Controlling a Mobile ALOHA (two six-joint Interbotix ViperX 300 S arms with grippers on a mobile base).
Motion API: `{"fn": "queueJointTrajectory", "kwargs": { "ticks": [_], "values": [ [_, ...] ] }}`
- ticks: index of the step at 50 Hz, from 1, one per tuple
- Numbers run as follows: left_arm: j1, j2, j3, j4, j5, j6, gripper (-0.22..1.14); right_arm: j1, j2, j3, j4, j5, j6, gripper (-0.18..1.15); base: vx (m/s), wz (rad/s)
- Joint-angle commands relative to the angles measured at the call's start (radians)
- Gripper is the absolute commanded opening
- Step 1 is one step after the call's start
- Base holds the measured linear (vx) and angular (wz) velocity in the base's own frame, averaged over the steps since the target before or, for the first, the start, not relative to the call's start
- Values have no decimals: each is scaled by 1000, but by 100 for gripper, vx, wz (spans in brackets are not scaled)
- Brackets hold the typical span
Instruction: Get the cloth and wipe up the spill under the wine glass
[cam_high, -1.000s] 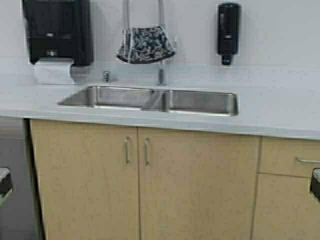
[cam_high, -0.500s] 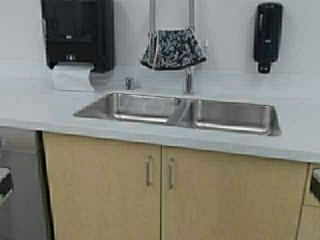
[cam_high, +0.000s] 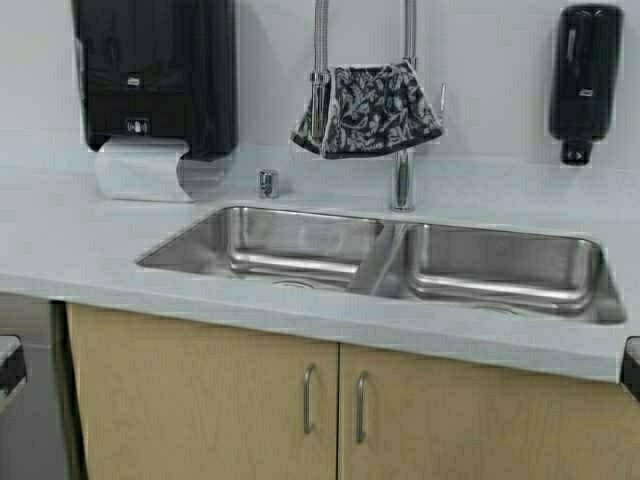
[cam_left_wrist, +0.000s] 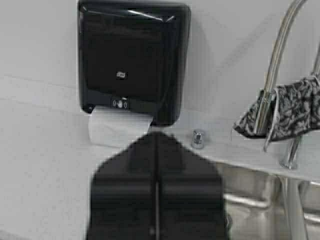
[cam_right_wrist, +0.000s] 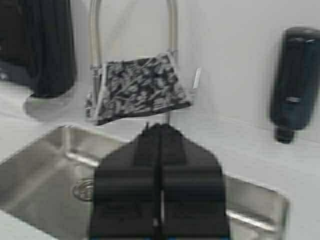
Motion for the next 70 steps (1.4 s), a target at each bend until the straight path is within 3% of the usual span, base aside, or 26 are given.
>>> {"fn": "queueJointTrajectory", "kwargs": {
  "ticks": [1,16,32,47,60,70],
  "values": [
    [2,-63,0,-2,21,0,2,89,48,-54,-2,20,3,6,30,-3],
    [0,-110,5,-2,49,3,2,212,273,-135,3,-32,3,6,25,-1],
    [2,-123,6,-3,49,3,2,258,663,-181,-2,-399,3,7,20,0],
    [2,-120,5,-3,49,3,2,272,965,-247,-2,-563,3,12,16,6],
    [2,-126,6,-3,48,2,2,272,1111,-307,-2,-588,2,32,16,8],
    [2,-146,9,-3,48,2,2,272,1203,-330,-2,-629,2,65,15,6]
  ]
}}
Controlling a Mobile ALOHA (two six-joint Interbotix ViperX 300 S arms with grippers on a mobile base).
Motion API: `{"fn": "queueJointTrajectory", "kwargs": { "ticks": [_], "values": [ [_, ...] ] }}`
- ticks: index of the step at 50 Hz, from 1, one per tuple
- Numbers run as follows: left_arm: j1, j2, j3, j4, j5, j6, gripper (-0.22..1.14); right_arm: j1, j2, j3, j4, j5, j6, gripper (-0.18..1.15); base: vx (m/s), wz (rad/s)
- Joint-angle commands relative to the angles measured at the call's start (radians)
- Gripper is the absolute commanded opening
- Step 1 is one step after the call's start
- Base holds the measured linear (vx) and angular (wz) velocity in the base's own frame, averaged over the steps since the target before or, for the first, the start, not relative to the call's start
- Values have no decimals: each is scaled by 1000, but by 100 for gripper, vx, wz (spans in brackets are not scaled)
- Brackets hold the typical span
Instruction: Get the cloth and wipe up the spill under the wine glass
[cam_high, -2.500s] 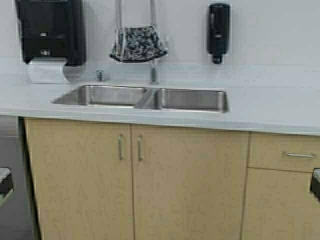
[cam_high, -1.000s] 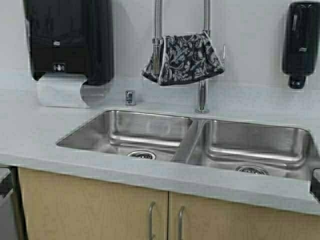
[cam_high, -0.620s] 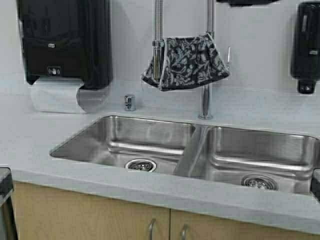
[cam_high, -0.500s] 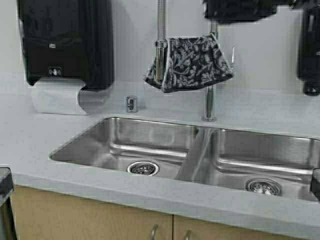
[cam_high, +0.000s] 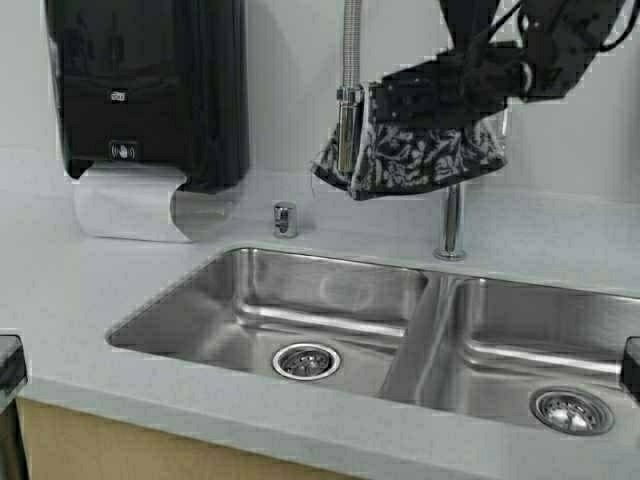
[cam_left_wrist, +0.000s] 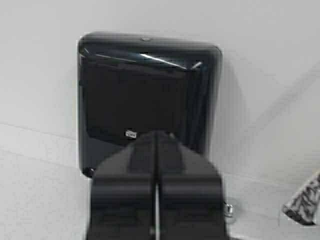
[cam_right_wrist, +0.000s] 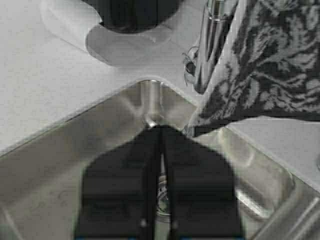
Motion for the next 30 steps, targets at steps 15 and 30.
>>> {"fn": "queueJointTrajectory", "kwargs": {
  "ticks": [15,30],
  "values": [
    [2,-21,-6,-3,-6,-2,2,2,152,-61,41,-101,0,99,14,2],
    [2,-28,-3,-3,-6,-2,2,-9,224,-121,52,-106,-2,99,12,0]
  ]
}}
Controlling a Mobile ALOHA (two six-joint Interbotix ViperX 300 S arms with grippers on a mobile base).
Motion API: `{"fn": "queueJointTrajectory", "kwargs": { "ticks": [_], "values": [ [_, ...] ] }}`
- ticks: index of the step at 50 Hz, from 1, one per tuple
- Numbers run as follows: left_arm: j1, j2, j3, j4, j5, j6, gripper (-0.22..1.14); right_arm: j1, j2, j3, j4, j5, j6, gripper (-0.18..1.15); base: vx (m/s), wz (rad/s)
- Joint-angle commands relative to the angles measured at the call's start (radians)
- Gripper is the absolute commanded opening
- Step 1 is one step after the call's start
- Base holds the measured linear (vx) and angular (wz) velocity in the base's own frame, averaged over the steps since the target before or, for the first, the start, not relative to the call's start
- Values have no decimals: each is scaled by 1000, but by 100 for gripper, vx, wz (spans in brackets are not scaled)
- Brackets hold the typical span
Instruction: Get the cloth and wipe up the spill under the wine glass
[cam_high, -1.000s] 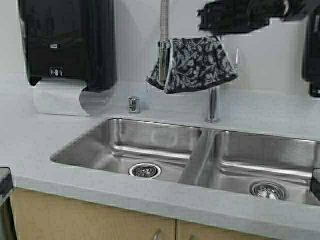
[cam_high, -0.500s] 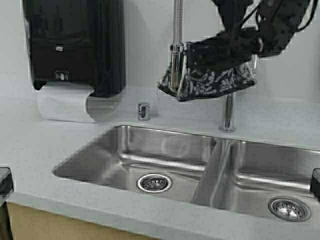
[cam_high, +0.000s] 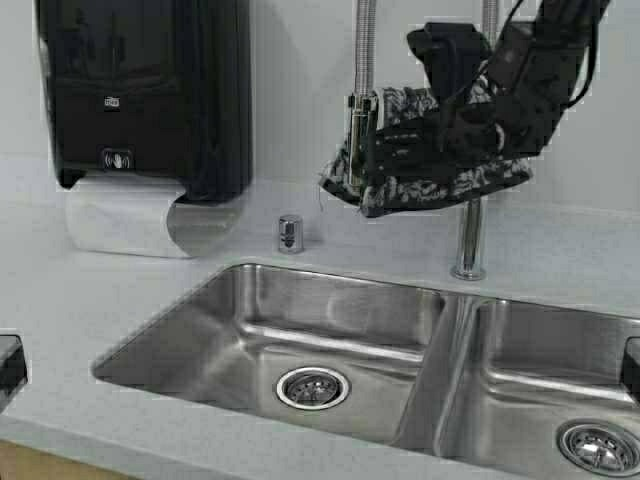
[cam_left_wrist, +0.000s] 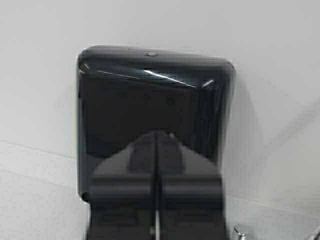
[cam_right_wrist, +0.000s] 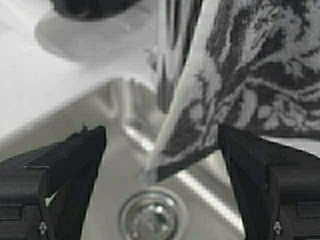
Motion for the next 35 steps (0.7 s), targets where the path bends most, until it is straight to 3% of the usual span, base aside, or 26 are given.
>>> {"fn": "queueJointTrajectory", "kwargs": {
  "ticks": [1,17,22,31,33,35],
  "values": [
    [3,3,-6,-2,-6,-2,2,-9,9,-37,8,-9,-2,99,9,0],
    [3,3,-5,-2,-6,-3,2,-20,38,-58,38,-11,-2,92,7,1],
    [3,3,-5,-2,-6,-3,2,-20,41,-64,38,-11,-2,70,3,0],
    [2,3,-3,-2,-6,-3,2,-20,41,-64,38,-11,-3,6,0,0],
    [3,3,-3,-2,-6,-3,2,-21,40,-64,40,-15,-3,-2,-1,0],
    [3,3,-2,-2,-6,-3,2,-20,37,-64,44,-15,-5,-1,-1,0]
  ]
}}
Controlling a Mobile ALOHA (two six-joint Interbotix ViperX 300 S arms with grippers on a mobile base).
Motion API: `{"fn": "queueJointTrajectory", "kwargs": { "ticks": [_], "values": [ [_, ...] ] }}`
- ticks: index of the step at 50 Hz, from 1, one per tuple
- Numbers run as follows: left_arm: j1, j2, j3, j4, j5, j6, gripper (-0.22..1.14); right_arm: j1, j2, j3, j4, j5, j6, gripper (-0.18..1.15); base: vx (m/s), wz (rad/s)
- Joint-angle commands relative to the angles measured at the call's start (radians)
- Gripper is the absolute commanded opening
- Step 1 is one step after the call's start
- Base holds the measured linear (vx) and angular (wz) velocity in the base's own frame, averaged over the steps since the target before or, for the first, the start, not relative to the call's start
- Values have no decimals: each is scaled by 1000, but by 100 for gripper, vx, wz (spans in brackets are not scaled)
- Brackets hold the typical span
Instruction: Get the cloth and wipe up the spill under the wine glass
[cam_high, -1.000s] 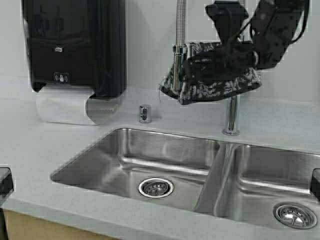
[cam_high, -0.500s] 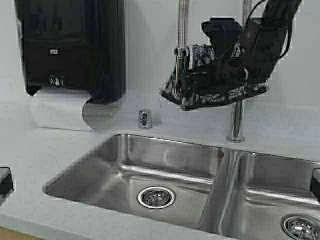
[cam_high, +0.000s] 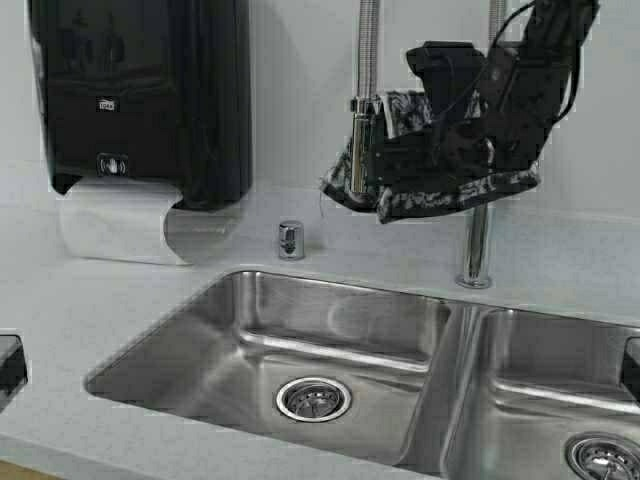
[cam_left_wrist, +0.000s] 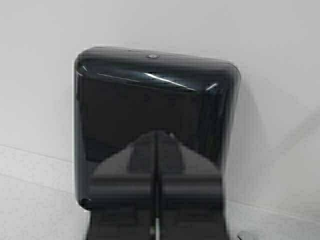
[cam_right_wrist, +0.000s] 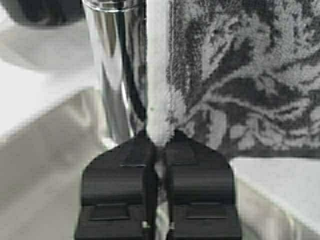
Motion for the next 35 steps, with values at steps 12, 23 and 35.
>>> {"fn": "queueJointTrajectory", "kwargs": {
  "ticks": [12,23,35],
  "values": [
    [0,6,-5,-6,-6,0,2,0,-161,5,8,-9,-25,7,-1,0],
    [2,8,-2,-6,-6,-2,2,0,-417,-32,9,28,-92,7,-2,0],
    [2,11,0,-6,-6,-2,2,0,-611,-181,9,120,-149,7,-4,0]
  ]
}}
